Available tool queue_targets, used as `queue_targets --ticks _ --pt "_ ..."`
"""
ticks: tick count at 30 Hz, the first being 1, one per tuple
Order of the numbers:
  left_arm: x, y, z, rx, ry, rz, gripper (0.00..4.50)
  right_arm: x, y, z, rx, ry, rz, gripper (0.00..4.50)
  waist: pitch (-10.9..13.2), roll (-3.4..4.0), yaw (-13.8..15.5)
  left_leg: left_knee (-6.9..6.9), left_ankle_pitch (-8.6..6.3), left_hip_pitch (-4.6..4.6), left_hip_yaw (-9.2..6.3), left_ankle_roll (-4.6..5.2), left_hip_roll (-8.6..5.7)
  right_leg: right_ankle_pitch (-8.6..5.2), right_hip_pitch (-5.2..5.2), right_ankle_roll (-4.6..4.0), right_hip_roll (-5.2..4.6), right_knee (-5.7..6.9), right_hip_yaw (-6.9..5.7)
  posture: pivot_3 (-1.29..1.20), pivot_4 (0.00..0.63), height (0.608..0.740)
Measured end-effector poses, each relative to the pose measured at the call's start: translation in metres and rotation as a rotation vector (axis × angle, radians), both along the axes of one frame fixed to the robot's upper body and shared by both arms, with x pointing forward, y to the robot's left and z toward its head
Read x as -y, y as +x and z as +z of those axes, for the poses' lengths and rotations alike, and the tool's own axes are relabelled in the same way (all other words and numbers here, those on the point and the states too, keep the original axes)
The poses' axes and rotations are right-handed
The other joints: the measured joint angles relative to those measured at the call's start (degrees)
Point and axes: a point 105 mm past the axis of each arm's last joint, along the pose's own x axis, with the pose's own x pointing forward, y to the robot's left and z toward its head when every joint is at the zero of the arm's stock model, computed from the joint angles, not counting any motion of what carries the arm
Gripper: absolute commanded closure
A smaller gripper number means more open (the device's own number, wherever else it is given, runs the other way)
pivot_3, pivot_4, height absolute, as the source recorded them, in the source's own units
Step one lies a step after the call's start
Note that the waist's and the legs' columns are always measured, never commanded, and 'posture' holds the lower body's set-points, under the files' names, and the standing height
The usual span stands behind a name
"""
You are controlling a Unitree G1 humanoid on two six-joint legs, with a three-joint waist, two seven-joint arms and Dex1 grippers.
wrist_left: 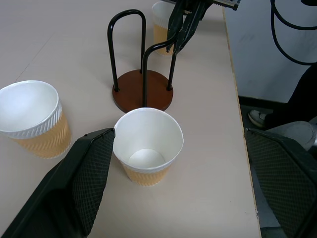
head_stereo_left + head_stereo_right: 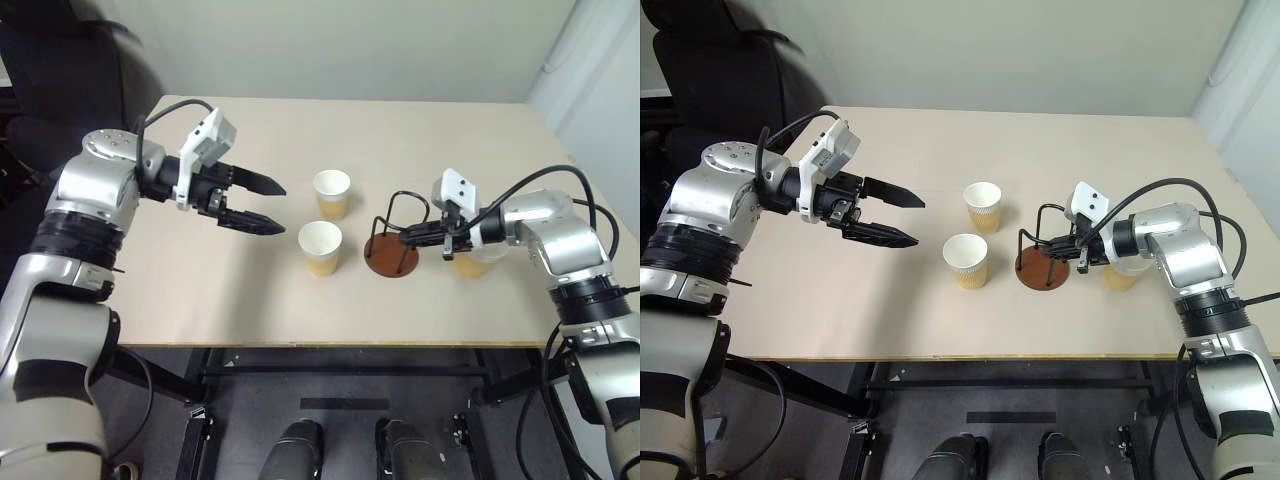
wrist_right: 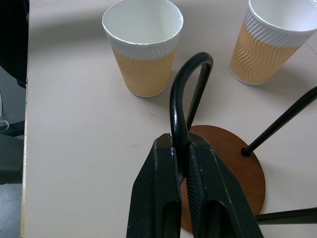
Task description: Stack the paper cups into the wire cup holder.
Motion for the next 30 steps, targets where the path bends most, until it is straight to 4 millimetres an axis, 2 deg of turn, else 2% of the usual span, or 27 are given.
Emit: queue_targets --ticks 1,4,11,21,27,30 --pt "0.0 0.0 0.0 0.0 0.0 0.0 0.0 0.0 0.0 0.0 0.005 -0.003 -0.003 4.48 0.0 0.0 0.0 0.0 0.0 0.0 0.0 0.0 0.0 0.0 0.0 0.0 0.0 0.0 0.0 0.0 0.15 0.74" --pt "0.0 0.0 0.0 0.0 0.0 0.0 0.0 0.002 0.002 -0.001 0.011 -0.016 -0.013 3.72 0.0 0.0 0.0 0.0 0.0 0.0 -0.01 0.0 0.0 0.0 0.0 0.0 0.0 0.0 0.0 0.0 0.15 0.74" --pt "0.001 0.0 0.0 0.0 -0.001 -0.003 0.0 0.007 0.003 -0.005 -0.001 -0.031 -0.034 1.33 0.0 0.0 0.0 -0.09 -0.01 -0.01 -0.01 -0.02 0.0 0.0 -0.03 0.0 0.0 -0.04 0.0 0.0 0.15 0.74" --pt "0.003 0.0 -0.001 -0.003 -0.006 -0.009 0.0 0.013 0.001 -0.003 -0.018 -0.027 -0.066 1.33 0.0 0.0 0.1 -0.13 -0.02 -0.02 0.0 -0.02 0.0 0.0 -0.03 0.0 -0.01 -0.08 0.0 0.0 0.15 0.74" --pt "0.009 0.003 -0.005 -0.021 -0.021 -0.019 0.0 0.018 -0.006 0.017 -0.005 0.028 -0.088 1.33 0.0 0.0 0.15 -0.14 -0.01 -0.01 0.0 -0.04 0.0 -0.01 -0.03 0.0 -0.01 -0.06 0.01 0.0 0.15 0.74" --pt "0.012 0.009 -0.005 -0.008 -0.027 -0.006 0.0 0.029 -0.008 0.031 0.015 0.043 -0.121 1.33 0.0 0.0 0.39 -0.13 0.0 -0.02 0.0 -0.03 -0.01 -0.01 -0.02 0.0 -0.01 -0.07 0.01 0.0 0.15 0.74"
